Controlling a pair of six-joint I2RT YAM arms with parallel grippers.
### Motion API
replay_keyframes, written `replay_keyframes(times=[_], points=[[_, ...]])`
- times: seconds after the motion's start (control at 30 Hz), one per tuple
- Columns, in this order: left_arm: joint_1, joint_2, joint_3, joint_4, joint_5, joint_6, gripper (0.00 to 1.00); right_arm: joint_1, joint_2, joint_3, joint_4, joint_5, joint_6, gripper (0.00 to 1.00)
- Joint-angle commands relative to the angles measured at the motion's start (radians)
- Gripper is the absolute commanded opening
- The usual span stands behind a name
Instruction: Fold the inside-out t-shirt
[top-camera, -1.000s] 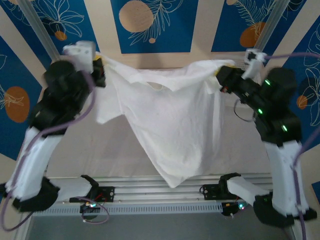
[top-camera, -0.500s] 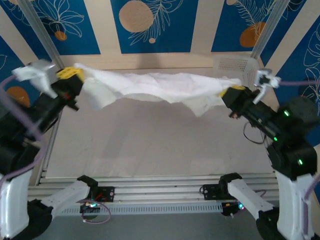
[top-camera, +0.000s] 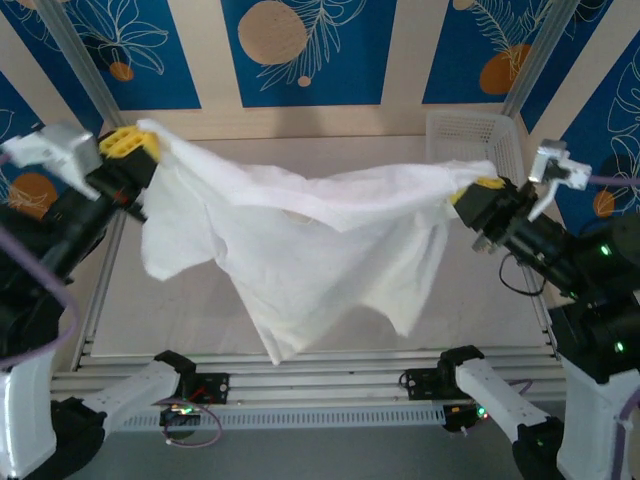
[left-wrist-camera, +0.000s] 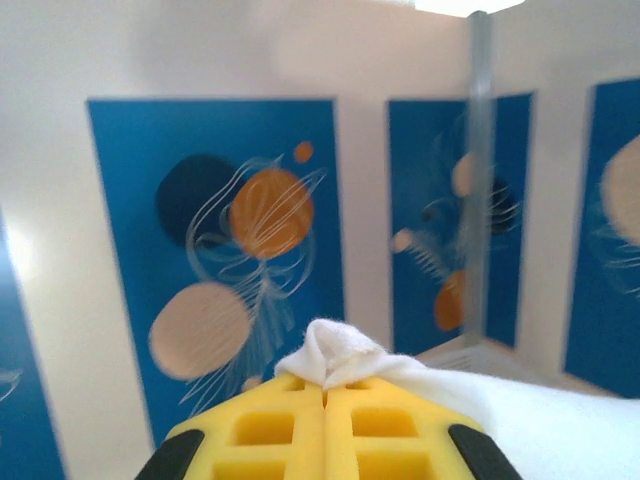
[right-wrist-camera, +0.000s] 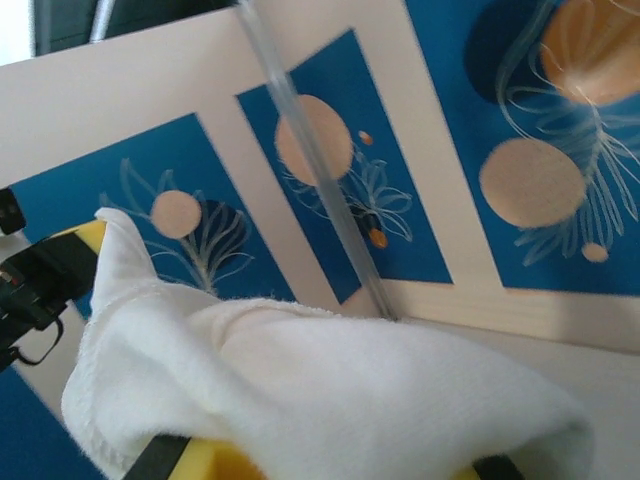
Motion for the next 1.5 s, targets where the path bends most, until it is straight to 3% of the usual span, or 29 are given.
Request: replay_keyframes(times=[0.0,0.13,0.27,0.3,0.33,0.37,0.43,0.5,0.6,0.8,0.9,1.03,1.17,1.27,1.37,1.47], points=[[0.006,0.157,-0.005,-0.007,-0.206,0.065,0.00,0.004,0.115,-0.071,-0.012,0.098,0.064,0.00],[0.061,0.403,-0.014,0.065,-0.297,0.050,0.00,-0.002,0.273,-0.191,0.064,0.134,0.090,0.00],[0.154,0.746,0.125,0.102,-0.283,-0.032,0.00,-0.043,0.516,-0.194,0.160,0.229,0.021,0.01],[0.173,0.829,0.202,0.091,-0.255,-0.048,0.00,-0.059,0.579,-0.181,0.192,0.223,0.003,0.14],[0.192,0.935,0.315,0.053,-0.220,-0.074,0.03,-0.080,0.647,-0.151,0.209,0.204,-0.008,0.39],[0.209,1.036,0.453,-0.018,-0.163,-0.092,0.24,-0.100,0.705,-0.104,0.190,0.177,-0.004,0.58],[0.227,1.183,0.716,-0.166,-0.064,-0.108,0.57,-0.132,0.771,-0.024,0.118,0.150,-0.012,0.70],[0.227,1.224,0.824,-0.246,-0.010,-0.118,0.72,-0.148,0.771,-0.009,0.074,0.165,-0.053,0.74],[0.226,1.108,0.695,-0.218,0.095,-0.155,0.76,-0.170,0.733,-0.032,0.005,0.124,-0.139,0.74],[0.197,0.579,-0.097,0.180,0.277,-0.290,0.81,-0.161,0.563,-0.251,-0.015,0.045,-0.113,0.74],[0.129,0.325,-0.426,0.319,0.305,-0.293,0.85,-0.139,0.432,-0.444,0.029,0.036,-0.016,0.75],[-0.054,0.034,-0.773,0.459,0.264,-0.211,0.95,-0.030,0.228,-0.704,0.044,0.175,0.112,0.71],[-0.265,-0.114,-0.973,0.444,0.253,-0.019,0.99,0.126,0.123,-0.865,-0.115,0.348,0.235,0.66],[-0.427,-0.144,-1.029,0.311,0.141,0.116,0.99,0.249,0.103,-0.963,-0.242,0.467,0.420,0.63],[-0.541,-0.122,-1.050,0.198,0.073,0.198,0.99,0.331,0.112,-1.045,-0.273,0.442,0.576,0.62],[-0.612,-0.106,-1.094,0.201,0.031,0.258,0.99,0.360,0.129,-1.115,-0.205,0.405,0.631,0.57]])
